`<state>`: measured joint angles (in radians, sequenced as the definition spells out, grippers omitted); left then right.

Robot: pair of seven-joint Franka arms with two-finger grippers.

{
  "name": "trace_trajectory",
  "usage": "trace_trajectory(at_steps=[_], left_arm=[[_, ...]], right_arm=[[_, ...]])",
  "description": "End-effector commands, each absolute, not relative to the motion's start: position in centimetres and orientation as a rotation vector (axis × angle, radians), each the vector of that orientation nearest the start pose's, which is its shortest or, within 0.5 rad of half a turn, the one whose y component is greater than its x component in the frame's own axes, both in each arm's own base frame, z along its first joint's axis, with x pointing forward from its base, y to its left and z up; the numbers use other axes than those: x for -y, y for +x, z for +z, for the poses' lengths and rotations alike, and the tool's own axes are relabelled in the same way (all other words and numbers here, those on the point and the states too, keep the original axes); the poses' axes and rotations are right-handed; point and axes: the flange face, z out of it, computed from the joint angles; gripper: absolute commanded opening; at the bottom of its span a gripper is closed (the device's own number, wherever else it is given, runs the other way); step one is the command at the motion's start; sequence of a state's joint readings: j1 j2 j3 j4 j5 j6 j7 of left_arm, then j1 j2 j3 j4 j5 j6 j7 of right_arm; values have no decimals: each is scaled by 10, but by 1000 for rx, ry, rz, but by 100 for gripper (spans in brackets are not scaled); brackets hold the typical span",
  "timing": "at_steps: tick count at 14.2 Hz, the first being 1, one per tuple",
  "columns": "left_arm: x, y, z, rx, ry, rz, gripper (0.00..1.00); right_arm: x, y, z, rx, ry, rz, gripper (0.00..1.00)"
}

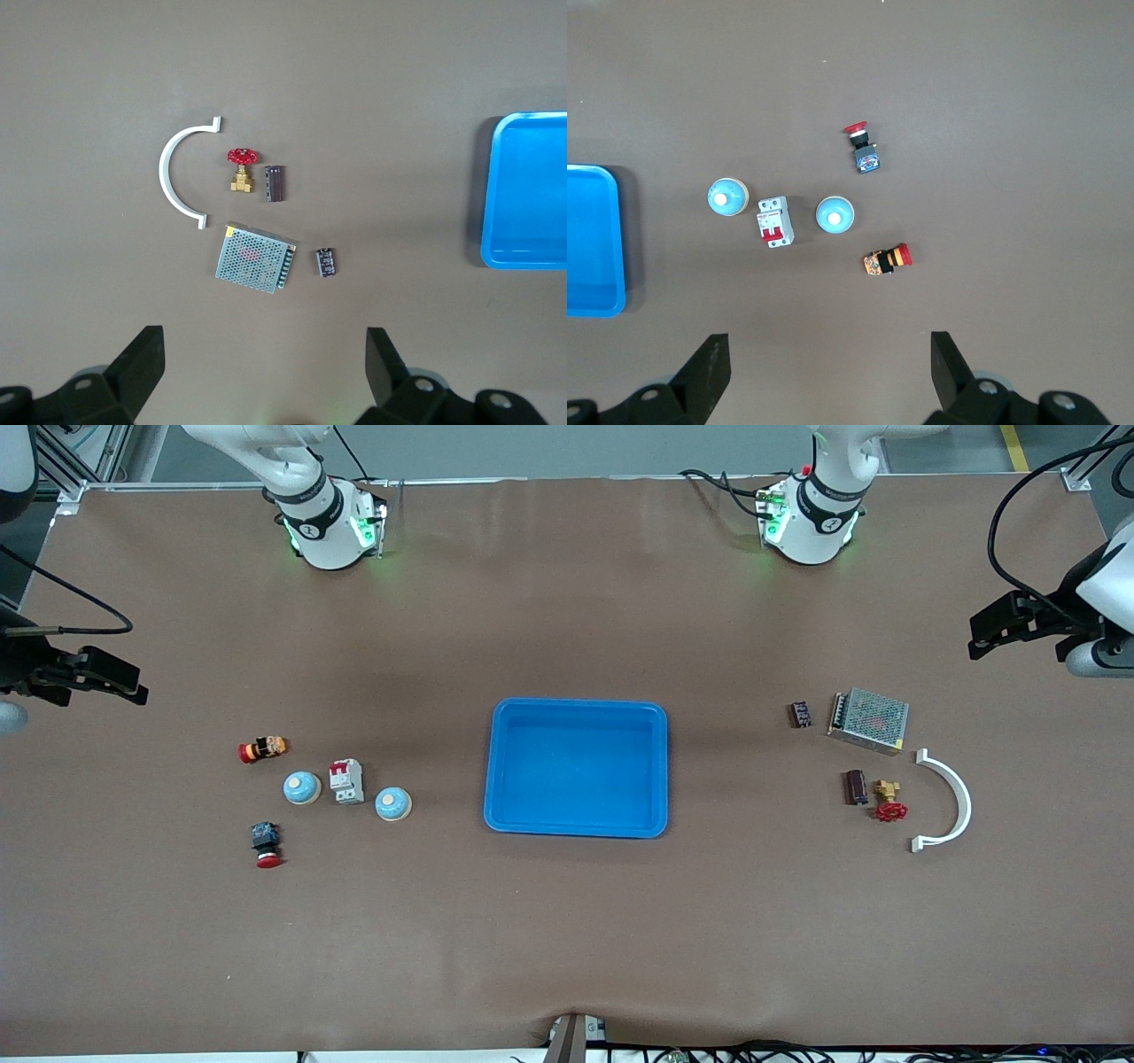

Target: Place electrolytic capacitor and blue bell in tray

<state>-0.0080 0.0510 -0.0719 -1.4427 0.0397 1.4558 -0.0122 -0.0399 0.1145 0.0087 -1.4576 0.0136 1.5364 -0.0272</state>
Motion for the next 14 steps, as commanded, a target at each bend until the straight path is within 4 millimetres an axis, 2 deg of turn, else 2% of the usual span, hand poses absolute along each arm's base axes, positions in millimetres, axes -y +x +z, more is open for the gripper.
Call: trace_trajectory(at_steps=[1, 4, 6, 9, 11, 14], left_arm=[[41, 556, 648, -105, -3077, 59, 100], [43, 556, 649, -91, -3079, 58, 100], [46, 557, 648, -99, -3079, 53, 100], [52, 560, 648, -114, -3096, 21, 100], [59, 560, 648, -135, -3089, 18, 100], [51, 561, 644, -110, -3096, 36, 100]], right_arm=[[26, 586, 613, -38, -3124, 59, 100], [27, 586, 612, -47, -3122, 66, 100], [39, 584, 613, -80, -3119, 68, 100], [45, 581, 611, -95, -3118, 99, 100], [40, 582, 614, -80, -3118, 87, 100], [37, 583, 618, -59, -3121, 66, 100]])
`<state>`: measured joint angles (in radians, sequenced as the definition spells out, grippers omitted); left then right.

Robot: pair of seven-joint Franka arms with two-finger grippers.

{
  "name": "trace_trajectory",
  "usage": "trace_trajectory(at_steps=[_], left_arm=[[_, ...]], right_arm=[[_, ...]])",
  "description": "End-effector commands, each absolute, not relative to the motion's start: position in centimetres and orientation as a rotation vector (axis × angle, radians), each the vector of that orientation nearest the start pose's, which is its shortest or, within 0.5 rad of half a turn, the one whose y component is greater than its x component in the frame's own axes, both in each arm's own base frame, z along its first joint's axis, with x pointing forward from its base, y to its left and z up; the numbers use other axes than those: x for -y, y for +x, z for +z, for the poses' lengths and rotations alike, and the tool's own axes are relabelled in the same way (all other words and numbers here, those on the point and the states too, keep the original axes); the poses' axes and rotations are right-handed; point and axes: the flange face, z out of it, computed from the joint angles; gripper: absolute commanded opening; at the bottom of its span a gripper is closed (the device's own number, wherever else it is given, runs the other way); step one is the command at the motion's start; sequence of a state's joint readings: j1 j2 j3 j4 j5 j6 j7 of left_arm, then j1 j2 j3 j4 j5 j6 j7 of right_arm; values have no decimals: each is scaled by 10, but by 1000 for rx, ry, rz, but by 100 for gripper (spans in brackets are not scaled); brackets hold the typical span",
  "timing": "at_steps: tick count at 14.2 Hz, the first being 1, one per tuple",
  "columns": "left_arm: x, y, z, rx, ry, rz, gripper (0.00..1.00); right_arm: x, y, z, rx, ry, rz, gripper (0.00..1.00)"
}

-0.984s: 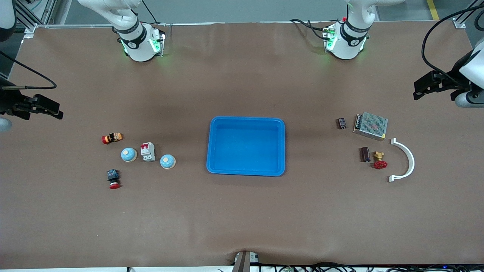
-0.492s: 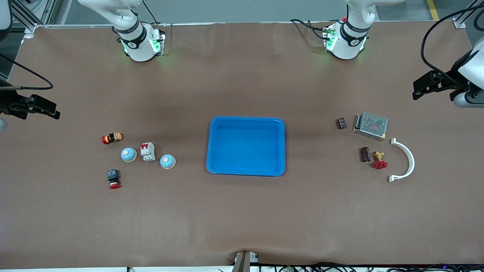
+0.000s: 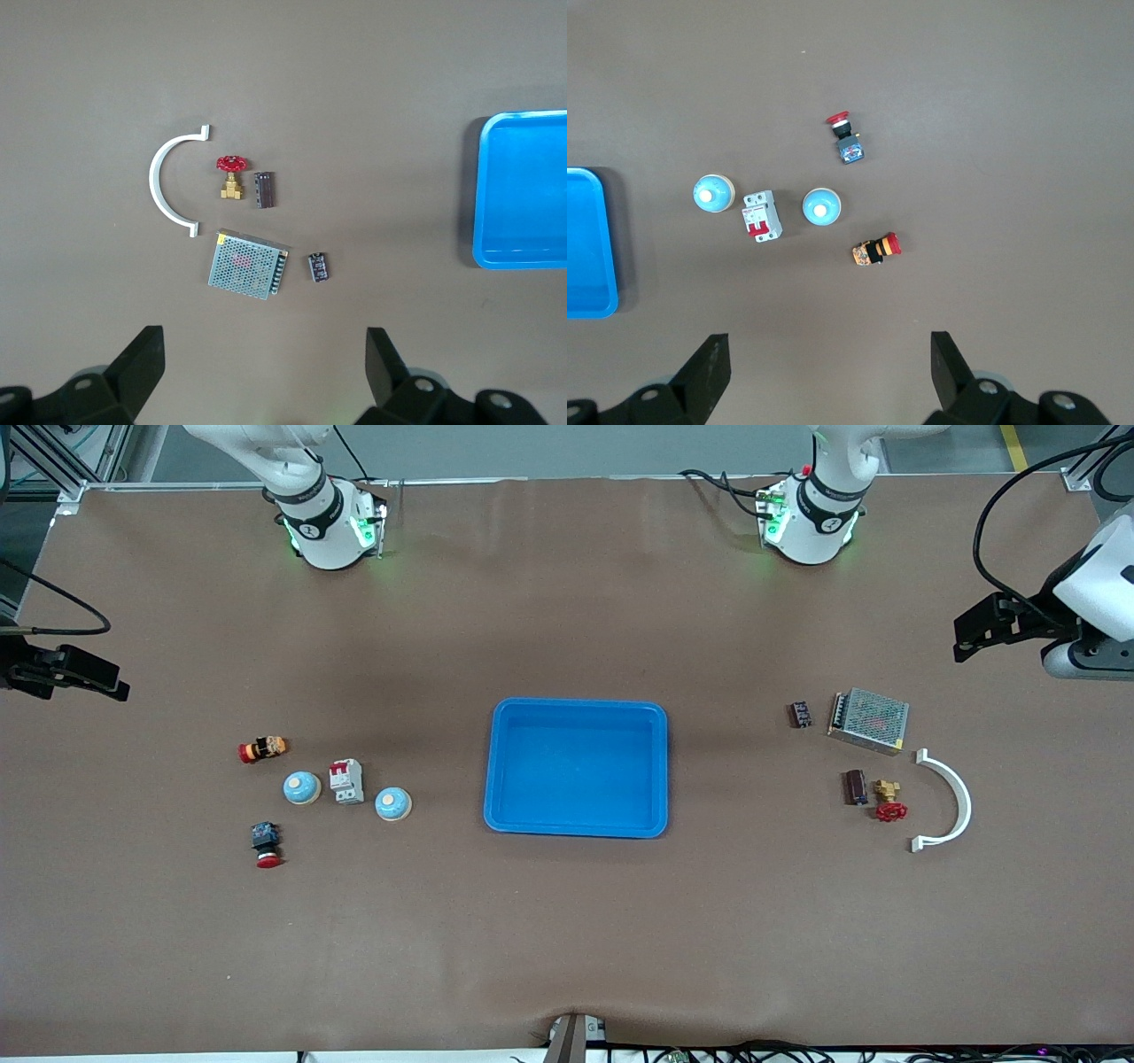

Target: Place electrolytic capacitor and blue bell in tray

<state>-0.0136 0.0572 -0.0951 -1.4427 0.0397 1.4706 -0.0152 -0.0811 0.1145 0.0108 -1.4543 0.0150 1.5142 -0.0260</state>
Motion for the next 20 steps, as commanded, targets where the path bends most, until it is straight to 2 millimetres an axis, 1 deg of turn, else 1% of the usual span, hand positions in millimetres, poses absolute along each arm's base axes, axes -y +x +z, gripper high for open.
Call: trace_trajectory(at_steps=[1, 2, 3, 4, 5, 6, 7, 8, 9, 10, 12, 13, 15, 16, 17, 19, 20], left_arm=[[51, 561, 642, -115, -3098, 41, 100], [52, 561, 643, -118, -3100, 41, 100], [52, 561, 642, -118, -3100, 43, 100], [52, 561, 642, -111, -3100, 43, 100], [55, 561, 642, -123, -3100, 41, 100], [56, 561, 642, -120, -3111, 40, 100], [53, 561, 643, -112, -3135, 43, 100], [53, 560, 643, -112, -3139, 41, 100], [50, 561, 643, -110, -3140, 43, 100], [48, 562, 640, -96, -3139, 48, 100], [36, 567, 629, -79, -3141, 79, 100], [31, 572, 620, -65, -3143, 86, 100], [27, 581, 594, -55, -3136, 74, 100], [26, 583, 578, -47, -3138, 64, 100], [27, 585, 558, -38, -3138, 64, 100], [28, 587, 526, -34, -3140, 28, 100], [28, 589, 509, -23, -3139, 7, 100]], right_arm=[[37, 583, 619, -68, -3119, 61, 100], [39, 584, 619, -72, -3130, 59, 100], [45, 584, 618, -67, -3129, 64, 100], [41, 586, 619, -55, -3134, 43, 100], [41, 587, 621, -43, -3129, 18, 100], [36, 588, 620, 40, -3127, 18, 100], [34, 587, 619, 153, -3119, 28, 100], [34, 586, 620, 218, -3122, 27, 100], [31, 588, 620, 242, -3110, 12, 100], [31, 588, 620, 235, -3105, 11, 100], [35, 587, 615, 221, -3065, 28, 100], [33, 588, 613, 226, -3065, 28, 100], [30, 590, 614, 213, -3062, 2, 100], [27, 595, 615, 160, -3068, -42, 100], [21, 600, 608, 92, -3071, -37, 100], [-19, 610, 586, 74, -3083, 23, 100], [-32, 614, 576, 34, -3082, 48, 100]])
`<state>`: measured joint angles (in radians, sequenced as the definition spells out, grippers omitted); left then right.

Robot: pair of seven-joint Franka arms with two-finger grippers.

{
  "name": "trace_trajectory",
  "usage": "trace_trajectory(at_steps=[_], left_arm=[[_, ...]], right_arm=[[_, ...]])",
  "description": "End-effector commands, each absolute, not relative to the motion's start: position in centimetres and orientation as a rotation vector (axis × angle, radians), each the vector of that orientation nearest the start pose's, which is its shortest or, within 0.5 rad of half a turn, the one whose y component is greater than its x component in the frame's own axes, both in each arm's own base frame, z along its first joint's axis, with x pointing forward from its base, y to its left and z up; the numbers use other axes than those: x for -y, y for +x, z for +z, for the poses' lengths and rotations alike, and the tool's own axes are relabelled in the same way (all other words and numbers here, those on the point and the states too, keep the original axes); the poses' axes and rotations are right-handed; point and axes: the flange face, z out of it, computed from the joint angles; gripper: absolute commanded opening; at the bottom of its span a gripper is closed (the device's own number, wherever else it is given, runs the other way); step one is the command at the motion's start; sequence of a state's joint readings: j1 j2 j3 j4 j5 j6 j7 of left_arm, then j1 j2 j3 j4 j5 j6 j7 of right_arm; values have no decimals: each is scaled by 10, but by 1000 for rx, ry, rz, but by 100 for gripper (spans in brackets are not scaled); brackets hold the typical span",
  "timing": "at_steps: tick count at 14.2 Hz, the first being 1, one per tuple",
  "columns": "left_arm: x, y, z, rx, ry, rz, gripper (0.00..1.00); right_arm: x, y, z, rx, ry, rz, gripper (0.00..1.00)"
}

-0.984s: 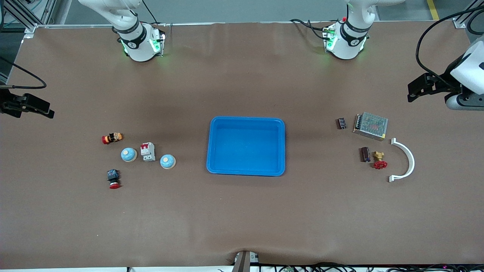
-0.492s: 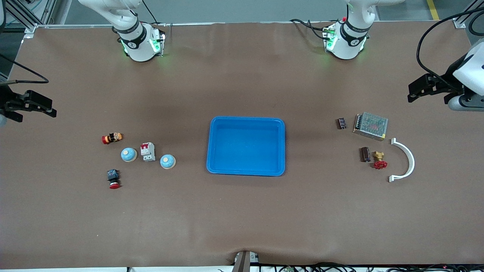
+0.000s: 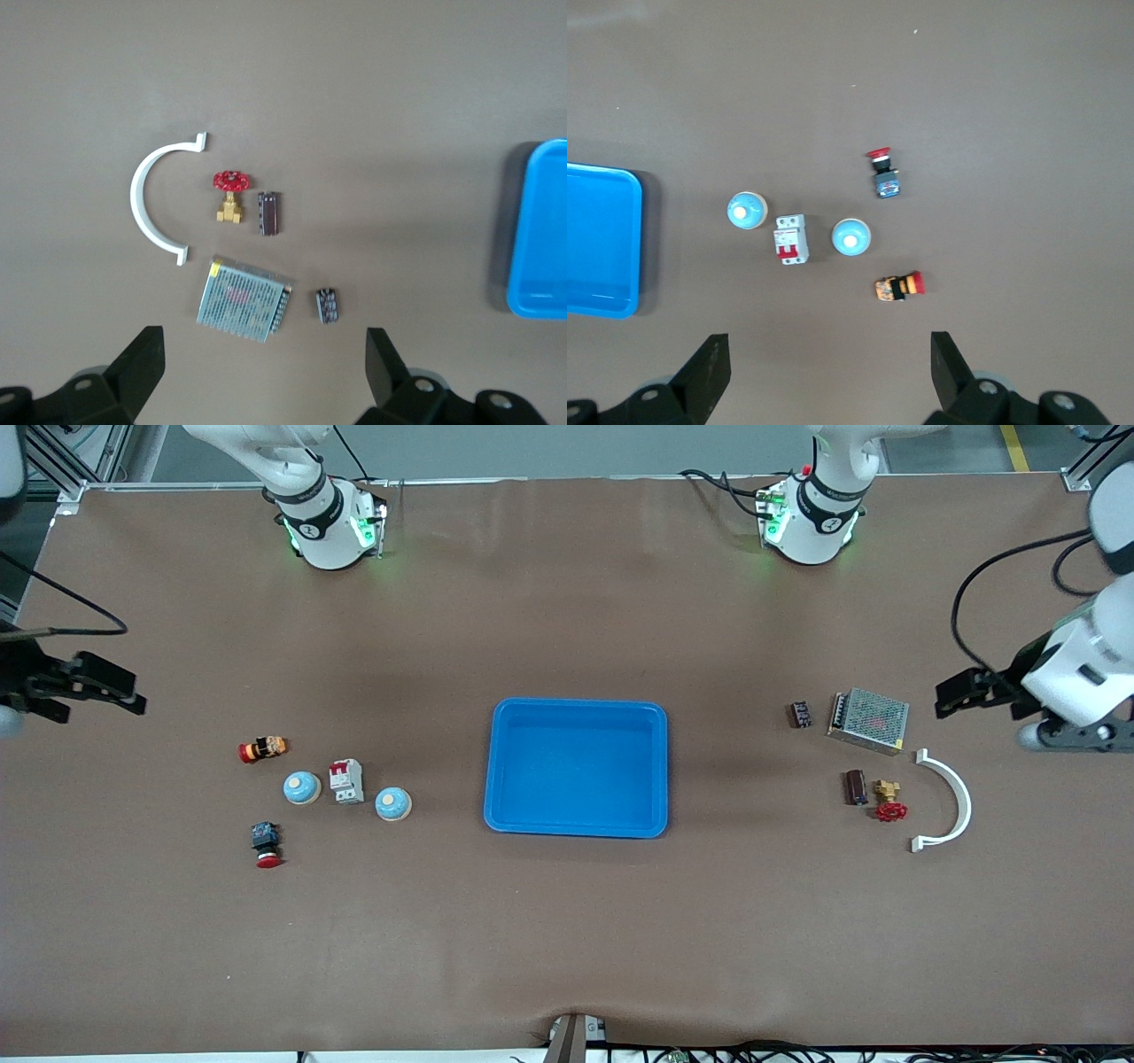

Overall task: Place electrolytic capacitor and blue bell in tray
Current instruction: 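Reach the right gripper to a blue bell while the left gripper reaches a capacitor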

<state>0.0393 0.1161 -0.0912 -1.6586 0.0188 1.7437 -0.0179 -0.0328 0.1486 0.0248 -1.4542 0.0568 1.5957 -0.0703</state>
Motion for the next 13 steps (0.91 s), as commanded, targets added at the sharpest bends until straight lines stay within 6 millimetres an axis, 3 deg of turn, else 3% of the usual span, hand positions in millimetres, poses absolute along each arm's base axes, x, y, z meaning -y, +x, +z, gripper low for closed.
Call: trace_trajectory(at_steps=[1, 5, 9, 13], left_arm=[[29, 589, 497, -12, -3140, -20, 100], [28, 589, 472, -9, -3140, -30, 100], [29, 589, 447, -12, -3142, -32, 100], [27, 586, 423, -6, -3143, -63, 100]], right_arm=[[-40, 618, 567, -6, -3075, 65, 100], [-60, 640, 527, -39, -3068, 65, 100], [-98, 648, 496, -108, -3073, 92, 100], [-105, 647, 460, -82, -3082, 61, 100]])
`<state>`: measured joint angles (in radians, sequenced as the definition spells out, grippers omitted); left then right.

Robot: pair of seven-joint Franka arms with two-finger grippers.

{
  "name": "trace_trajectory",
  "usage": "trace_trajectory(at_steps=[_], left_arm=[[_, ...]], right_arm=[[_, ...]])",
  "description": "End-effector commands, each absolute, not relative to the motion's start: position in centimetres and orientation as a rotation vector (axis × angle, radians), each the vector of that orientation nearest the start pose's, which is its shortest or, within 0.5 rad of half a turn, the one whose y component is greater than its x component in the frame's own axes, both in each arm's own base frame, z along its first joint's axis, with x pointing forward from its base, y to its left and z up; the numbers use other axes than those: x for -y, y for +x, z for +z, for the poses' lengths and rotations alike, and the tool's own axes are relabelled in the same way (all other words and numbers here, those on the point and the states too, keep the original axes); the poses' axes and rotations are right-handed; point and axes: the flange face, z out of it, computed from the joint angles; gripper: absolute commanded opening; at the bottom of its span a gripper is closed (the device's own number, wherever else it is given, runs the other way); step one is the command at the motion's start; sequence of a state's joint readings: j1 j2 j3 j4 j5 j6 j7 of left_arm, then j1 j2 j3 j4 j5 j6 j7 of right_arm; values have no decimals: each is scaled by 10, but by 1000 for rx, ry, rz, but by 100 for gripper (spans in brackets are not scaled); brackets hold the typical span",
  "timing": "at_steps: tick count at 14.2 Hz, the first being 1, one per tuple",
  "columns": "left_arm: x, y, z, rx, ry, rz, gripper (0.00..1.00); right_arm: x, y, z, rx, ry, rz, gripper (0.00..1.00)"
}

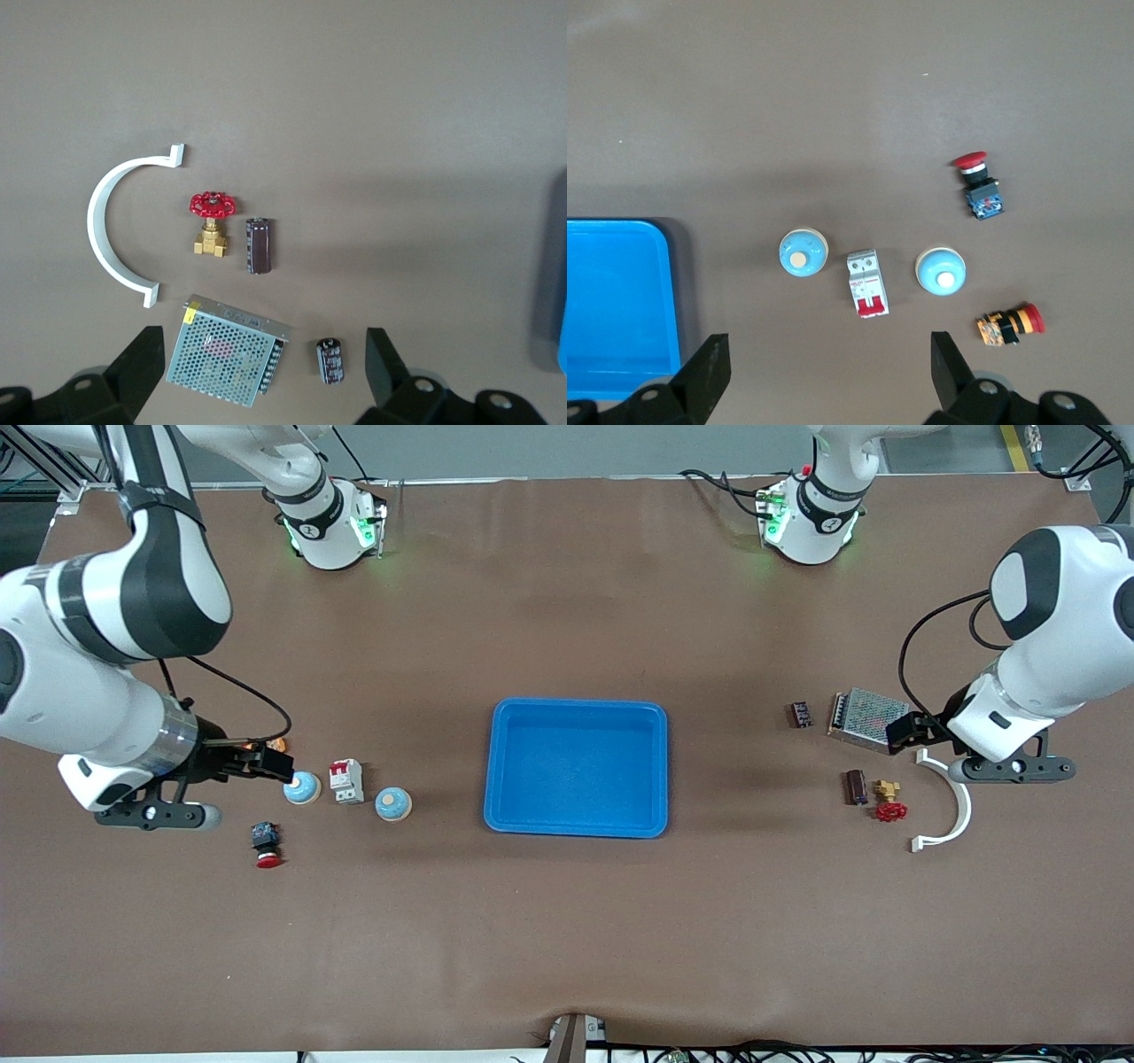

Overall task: Place electrolytic capacitor and blue bell in tray
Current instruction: 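Reach the right gripper to a blue bell while the left gripper reaches a capacitor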

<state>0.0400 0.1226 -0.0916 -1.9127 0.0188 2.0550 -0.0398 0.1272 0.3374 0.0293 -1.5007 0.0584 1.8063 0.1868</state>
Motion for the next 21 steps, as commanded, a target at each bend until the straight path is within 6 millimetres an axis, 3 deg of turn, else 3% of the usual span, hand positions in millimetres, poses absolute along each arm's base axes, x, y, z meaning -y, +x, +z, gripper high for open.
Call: trace_trajectory(at_steps=[1, 5, 7, 9, 12, 14, 15, 18, 21], left_arm=[[24, 586, 414, 1, -3144, -63, 100], [22, 593, 387, 2, -3145, -54, 100], [21, 595, 376, -2, -3143, -45, 100], [22, 600, 362, -4, -3146, -50, 100], [22, 604, 341, -5, -3149, -45, 100], [23, 603, 330, -8, -3150, -55, 100], [23, 601, 324, -4, -3151, -79, 100], [23, 590, 297, -5, -3153, -132, 100], [22, 584, 269, 0, -3156, -154, 100]], right_arm=[[-105, 647, 455, -75, -3085, 75, 100], [-112, 646, 438, -58, -3092, 128, 100], [-127, 645, 420, -33, -3096, 186, 100], [-134, 651, 416, -7, -3088, 131, 100], [-165, 648, 404, 124, -3088, 121, 100], [-187, 646, 398, 284, -3076, 103, 100], [-188, 647, 394, 347, -3071, 98, 100], [-191, 648, 392, 802, -2993, 72, 100], [-185, 650, 391, 1106, -2910, 68, 100]])
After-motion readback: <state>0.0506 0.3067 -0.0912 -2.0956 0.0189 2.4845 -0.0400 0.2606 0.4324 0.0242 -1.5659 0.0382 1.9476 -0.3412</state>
